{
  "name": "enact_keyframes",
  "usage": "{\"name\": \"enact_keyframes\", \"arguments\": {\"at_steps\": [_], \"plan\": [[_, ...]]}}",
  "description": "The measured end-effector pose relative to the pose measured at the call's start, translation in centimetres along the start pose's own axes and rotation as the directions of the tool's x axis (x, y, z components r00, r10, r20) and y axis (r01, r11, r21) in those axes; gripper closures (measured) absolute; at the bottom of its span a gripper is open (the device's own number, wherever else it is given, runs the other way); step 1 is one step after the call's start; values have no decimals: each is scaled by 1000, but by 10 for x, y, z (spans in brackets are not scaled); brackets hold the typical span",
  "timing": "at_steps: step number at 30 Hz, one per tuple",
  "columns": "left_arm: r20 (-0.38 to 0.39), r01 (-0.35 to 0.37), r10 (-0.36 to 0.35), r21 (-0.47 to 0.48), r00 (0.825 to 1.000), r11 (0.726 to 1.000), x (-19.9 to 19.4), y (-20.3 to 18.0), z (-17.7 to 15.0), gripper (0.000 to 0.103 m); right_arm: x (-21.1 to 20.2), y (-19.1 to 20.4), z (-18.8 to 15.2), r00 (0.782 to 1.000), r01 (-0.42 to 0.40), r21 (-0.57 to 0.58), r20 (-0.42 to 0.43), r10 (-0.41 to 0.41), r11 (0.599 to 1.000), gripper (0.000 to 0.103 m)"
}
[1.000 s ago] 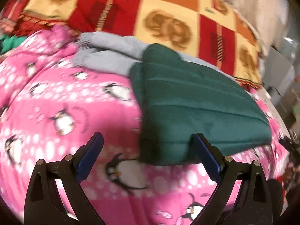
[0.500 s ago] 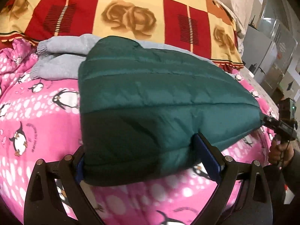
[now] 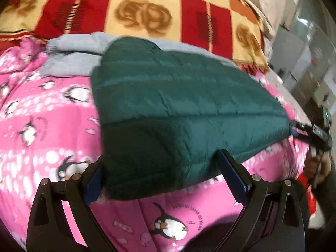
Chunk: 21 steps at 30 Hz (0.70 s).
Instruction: Fold large clothes
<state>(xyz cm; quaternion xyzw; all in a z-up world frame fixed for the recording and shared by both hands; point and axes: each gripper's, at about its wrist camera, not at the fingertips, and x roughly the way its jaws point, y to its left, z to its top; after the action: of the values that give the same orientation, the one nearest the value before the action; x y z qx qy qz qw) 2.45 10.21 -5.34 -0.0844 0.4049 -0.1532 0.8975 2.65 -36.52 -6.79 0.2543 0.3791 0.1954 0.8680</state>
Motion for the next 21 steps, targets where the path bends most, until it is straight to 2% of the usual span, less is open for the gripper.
{"name": "enact_keyframes", "arguments": {"at_steps": [2, 3, 5, 6, 7, 8, 9, 12, 13, 15, 17, 21], "plan": [[33, -42, 43, -5, 999, 999, -17, -3, 4, 6, -9, 4, 0, 999, 31, 15, 7, -31, 999, 35], [51, -69, 69, 0, 996, 998, -28, -6, 6, 6, -31, 21, 0, 992, 122, -14, 23, -122, 992, 32], [56, -98, 97, 14, 994, 995, -48, -20, 9, 2, -51, 40, -4, 979, 198, -51, 52, -196, 979, 14], [46, -107, 106, 20, 993, 994, -52, -25, 10, 0, -51, 40, -4, 979, 198, -51, 52, -196, 979, 0], [42, -130, 129, 28, 991, 991, -59, -33, 9, 0, -58, 49, -7, 971, 235, -69, 61, -231, 970, 0], [47, -166, 164, 42, 985, 985, -67, -43, 7, 0, -71, 72, -18, 961, 277, -134, 59, -272, 951, 0], [63, -192, 189, 56, 980, 980, -74, -51, 3, 0, -71, 72, -18, 961, 277, -134, 59, -272, 951, 0], [88, -275, 269, 66, 959, 959, -89, -75, -7, 0, -80, 101, -37, 935, 347, -207, -3, -356, 915, 0], [88, -276, 271, 62, 959, 959, -93, -80, -10, 0, -87, 120, -52, 934, 340, -256, -19, -357, 905, 0], [85, -246, 243, 38, 966, 968, -101, -89, -15, 0, -96, 135, -64, 930, 352, -295, 3, -368, 888, 0], [88, -215, 216, -20, 973, 976, -110, -95, -20, 0, -104, 148, -75, 925, 364, -328, 19, -379, 872, 0], [87, -167, 167, -8, 982, 986, -116, -112, -20, 0, -110, 159, -86, 918, 381, -347, 29, -396, 857, 0]]}}
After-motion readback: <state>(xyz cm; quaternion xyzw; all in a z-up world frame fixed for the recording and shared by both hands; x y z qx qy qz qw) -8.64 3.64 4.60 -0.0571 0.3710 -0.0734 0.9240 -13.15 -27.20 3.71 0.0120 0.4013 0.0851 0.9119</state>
